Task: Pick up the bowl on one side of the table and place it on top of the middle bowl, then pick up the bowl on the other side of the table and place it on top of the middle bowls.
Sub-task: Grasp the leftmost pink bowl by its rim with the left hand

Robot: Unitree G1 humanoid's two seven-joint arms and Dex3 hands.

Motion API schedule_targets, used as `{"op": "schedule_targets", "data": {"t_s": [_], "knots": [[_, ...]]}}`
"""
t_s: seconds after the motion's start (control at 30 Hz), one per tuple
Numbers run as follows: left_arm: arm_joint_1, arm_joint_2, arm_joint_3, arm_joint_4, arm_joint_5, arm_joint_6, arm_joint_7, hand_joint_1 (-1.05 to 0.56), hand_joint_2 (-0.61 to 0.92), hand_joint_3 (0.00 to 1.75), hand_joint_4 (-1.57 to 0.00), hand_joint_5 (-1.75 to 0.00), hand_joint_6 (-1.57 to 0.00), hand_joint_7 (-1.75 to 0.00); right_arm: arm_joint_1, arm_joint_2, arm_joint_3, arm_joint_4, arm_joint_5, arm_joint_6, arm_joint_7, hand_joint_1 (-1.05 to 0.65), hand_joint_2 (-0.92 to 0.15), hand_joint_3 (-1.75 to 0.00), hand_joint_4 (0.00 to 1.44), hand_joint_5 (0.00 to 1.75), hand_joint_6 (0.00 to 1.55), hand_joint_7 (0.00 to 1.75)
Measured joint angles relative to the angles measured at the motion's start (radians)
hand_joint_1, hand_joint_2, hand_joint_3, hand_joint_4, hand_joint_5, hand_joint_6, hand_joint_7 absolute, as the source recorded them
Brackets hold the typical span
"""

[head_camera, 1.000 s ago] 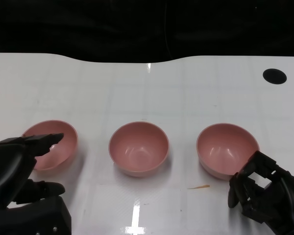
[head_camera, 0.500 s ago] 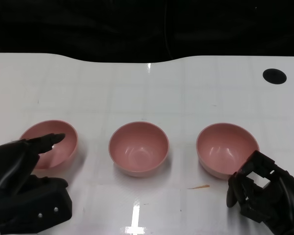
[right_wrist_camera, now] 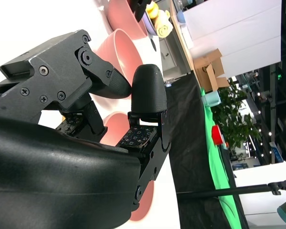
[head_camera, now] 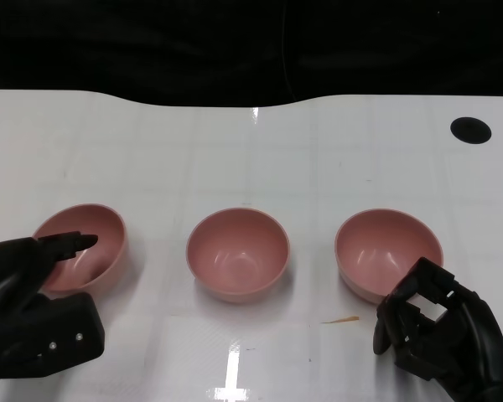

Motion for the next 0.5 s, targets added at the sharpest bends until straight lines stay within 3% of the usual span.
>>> {"op": "schedule_targets", "data": {"t_s": [0.33, 0.5], "knots": [[-0.059, -0.003, -0.047, 0.148, -0.002, -0.031, 0.029, -0.51, 0.92, 0.15, -0.56, -0.03, -0.65, -0.03, 0.011, 0.005, 0.005, -0.015, 0.000, -0.005, -0.014, -0.12, -0.51, -1.14, 0.85, 1.75, 0.74, 1.49], [-0.092, -0.018, -0.074, 0.208, -0.002, -0.036, 0.060, -0.26, 0.92, 0.21, -0.71, -0.07, -0.79, -0.07, 0.017, 0.005, 0.006, -0.017, 0.000, -0.005, -0.017, -0.11, -0.52, -1.14, 0.85, 1.75, 0.75, 1.48]]}}
